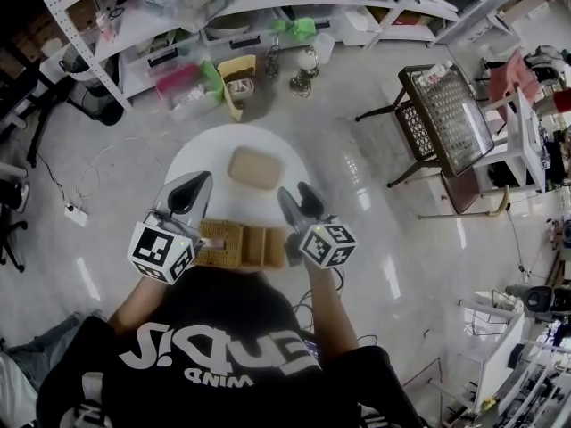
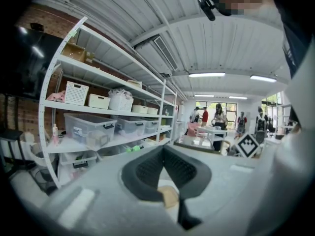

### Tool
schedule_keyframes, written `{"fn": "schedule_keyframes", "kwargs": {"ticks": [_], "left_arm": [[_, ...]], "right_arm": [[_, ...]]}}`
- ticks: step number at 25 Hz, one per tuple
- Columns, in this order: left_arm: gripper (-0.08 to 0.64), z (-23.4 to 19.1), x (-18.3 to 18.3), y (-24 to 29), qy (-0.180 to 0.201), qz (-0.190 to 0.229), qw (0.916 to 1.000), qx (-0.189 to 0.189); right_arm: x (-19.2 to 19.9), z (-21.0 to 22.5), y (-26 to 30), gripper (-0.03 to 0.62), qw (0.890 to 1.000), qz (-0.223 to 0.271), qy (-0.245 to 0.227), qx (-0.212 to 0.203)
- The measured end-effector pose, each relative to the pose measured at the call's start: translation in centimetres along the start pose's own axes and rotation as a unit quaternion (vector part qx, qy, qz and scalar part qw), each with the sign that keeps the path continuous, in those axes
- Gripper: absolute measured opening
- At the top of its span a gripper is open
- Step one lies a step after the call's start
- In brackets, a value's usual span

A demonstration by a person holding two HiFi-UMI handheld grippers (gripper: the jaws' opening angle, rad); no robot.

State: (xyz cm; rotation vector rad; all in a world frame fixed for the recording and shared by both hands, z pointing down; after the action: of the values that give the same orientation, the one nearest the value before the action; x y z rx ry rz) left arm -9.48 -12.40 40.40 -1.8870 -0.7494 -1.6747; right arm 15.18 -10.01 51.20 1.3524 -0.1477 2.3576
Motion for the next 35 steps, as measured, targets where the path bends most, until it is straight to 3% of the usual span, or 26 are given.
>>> {"fn": "schedule_keyframes", "kwargs": {"ticks": [8,22,35], "left_arm": [[0.002,-0.6,0.5,0.5,-0.001,-0.006,1.0,-0.007],[0.002,-2.5,2.1,2.1,-0.001,-0.034,0.9992,-0.02],[0.002,-3.8,3.6,4.2,-0.002,-0.056,0.998,-0.031]], "right_arm": [[4.6,4.1,2.7,0.239,0.996,-0.075,0.052,0.013],[10.8,9.8,5.7,0.232,0.976,-0.204,0.07,0.017],[13.3,12.7,7.2,0.199,0.959,-0.258,0.12,-0.006]]}}
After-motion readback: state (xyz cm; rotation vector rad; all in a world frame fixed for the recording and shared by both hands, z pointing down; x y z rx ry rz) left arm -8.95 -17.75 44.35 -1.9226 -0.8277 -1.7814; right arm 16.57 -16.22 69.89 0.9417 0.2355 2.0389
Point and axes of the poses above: the fingertips, and each gripper's own axes: y forward along the fingers, z to its right, x out of its underside, the point moved 7 cm from there along -y, backward along the fingers, and after that the axes turned 11 degrees about z, right-handed, at the moved point
